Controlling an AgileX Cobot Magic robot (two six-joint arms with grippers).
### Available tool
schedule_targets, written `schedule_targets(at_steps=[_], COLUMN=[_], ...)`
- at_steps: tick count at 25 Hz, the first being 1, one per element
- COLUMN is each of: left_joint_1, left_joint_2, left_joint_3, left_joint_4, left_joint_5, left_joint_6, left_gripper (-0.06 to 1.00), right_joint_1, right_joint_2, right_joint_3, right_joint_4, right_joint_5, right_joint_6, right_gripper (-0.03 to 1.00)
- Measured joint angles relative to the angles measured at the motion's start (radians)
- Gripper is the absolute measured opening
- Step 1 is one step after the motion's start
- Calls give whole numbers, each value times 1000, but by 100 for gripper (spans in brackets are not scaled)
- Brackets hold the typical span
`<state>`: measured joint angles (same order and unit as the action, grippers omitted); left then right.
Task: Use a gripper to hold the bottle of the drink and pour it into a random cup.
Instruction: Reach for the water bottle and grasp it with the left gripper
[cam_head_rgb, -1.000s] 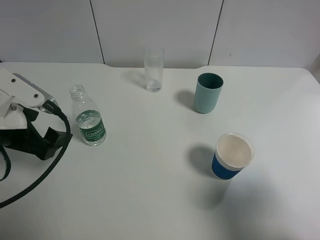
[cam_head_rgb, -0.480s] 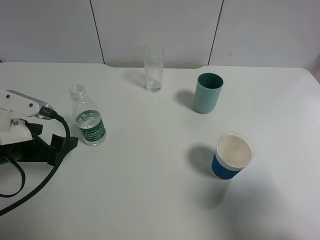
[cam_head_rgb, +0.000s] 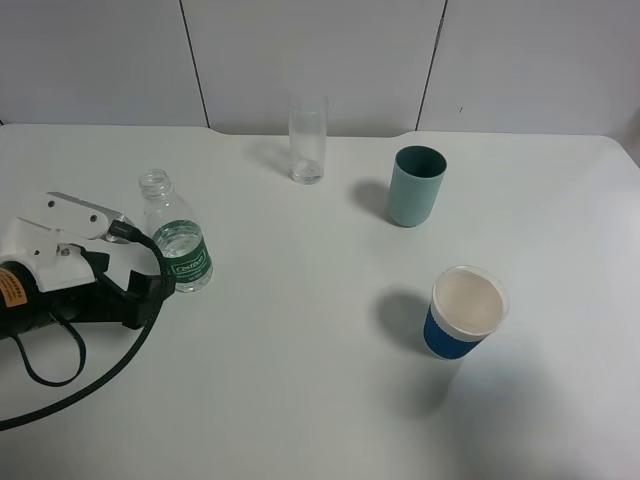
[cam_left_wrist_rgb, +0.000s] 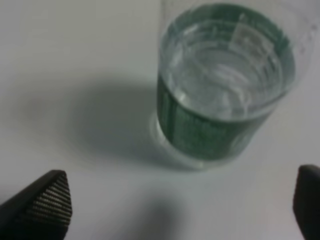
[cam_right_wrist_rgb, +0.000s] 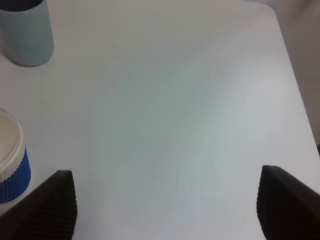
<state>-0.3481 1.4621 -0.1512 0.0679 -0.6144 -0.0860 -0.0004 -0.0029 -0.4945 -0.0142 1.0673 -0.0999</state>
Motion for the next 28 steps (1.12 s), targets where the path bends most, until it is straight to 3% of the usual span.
schedule_targets(at_steps=[9, 16, 20, 28], left_joint_1=[0, 0, 0, 0], left_joint_2=[224, 338, 401, 510], left_joint_3=[0, 0, 0, 0], left_joint_4=[92, 95, 95, 94], left_joint_5=[-366, -540, -592, -593], left_joint_6=[0, 9, 24, 60], left_gripper=[88, 88, 88, 85], right_joint_1=[0, 0, 0, 0], right_joint_2=[0, 0, 0, 0], right_joint_3=[0, 0, 0, 0], right_joint_4=[0, 0, 0, 0], right_joint_5=[0, 0, 0, 0], right_joint_6=[0, 0, 0, 0], right_gripper=[74, 74, 74, 74])
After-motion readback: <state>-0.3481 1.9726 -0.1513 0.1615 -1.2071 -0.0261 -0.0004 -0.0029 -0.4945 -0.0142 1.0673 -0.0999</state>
